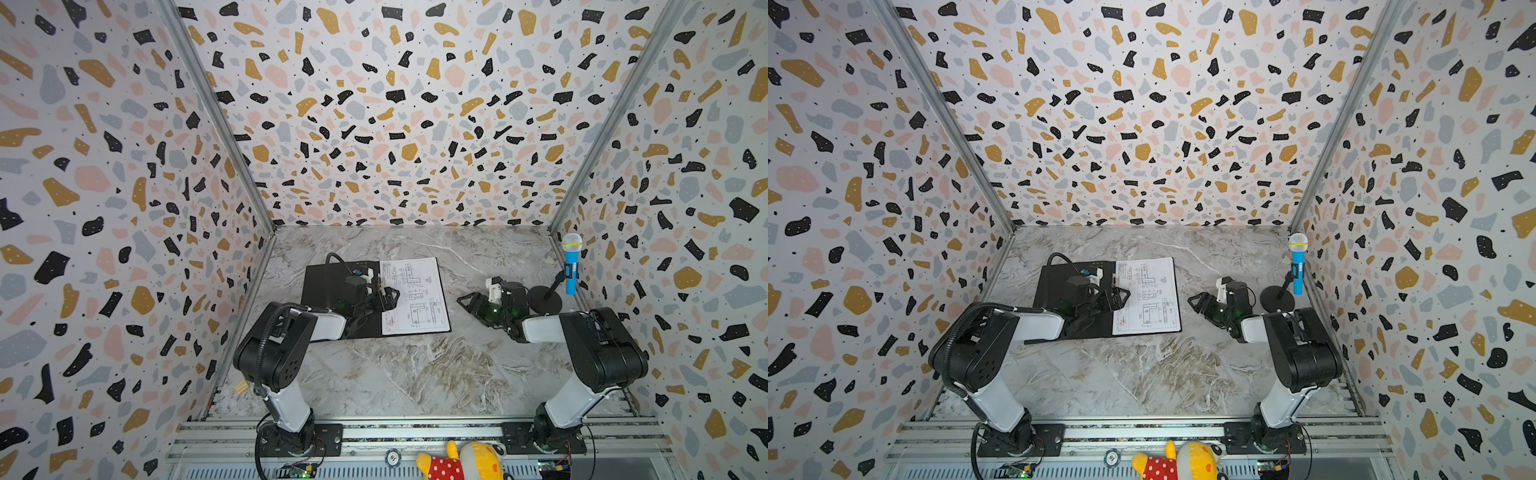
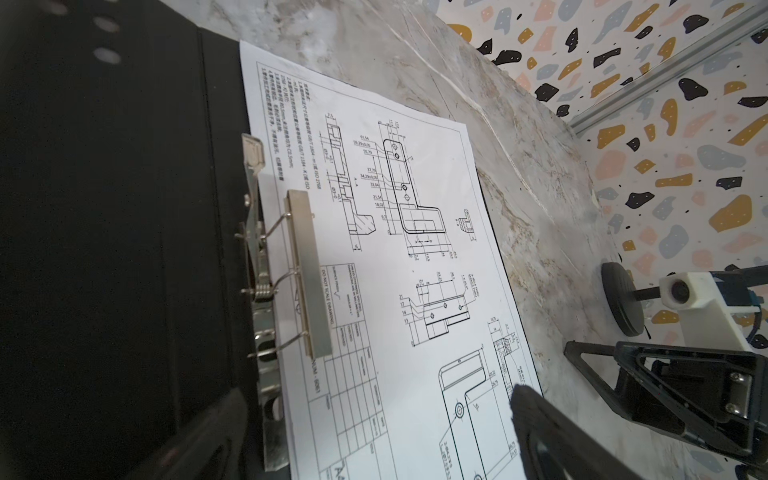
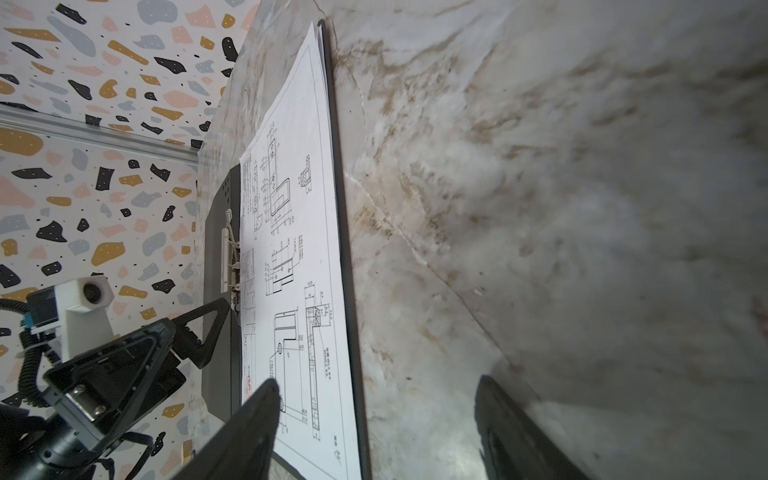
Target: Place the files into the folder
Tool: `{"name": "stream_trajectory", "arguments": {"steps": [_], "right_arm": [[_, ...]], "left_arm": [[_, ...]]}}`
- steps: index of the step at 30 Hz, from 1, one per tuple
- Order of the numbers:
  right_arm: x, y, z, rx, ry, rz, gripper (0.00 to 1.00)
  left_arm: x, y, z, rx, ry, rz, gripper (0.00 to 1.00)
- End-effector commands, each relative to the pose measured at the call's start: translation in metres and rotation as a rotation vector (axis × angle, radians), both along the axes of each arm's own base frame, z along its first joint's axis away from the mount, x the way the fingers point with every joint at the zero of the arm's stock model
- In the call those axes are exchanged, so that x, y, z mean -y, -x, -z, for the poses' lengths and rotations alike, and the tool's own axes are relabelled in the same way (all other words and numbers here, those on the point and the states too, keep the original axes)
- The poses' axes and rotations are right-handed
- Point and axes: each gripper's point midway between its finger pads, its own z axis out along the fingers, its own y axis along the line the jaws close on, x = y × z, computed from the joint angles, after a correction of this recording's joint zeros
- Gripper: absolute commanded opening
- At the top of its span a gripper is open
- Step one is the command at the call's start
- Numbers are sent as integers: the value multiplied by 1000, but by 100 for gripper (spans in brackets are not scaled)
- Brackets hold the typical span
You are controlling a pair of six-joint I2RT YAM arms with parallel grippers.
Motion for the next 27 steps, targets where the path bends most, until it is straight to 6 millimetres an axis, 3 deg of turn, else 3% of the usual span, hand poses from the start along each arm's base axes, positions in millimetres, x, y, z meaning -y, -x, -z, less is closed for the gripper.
{"name": "stream_trajectory", "arguments": {"steps": [1,12,27], "right_arm": [[2,3,-1,13,1,-13,75],[5,5,5,-2,14,-26,75],[16,14,15,-22,9,-28,75]], "left_arm": [[5,-7,-3,34,10,30,100],[17,-15,-2,53,42,77,100],[39,1,-7,59,140,142,100]]}}
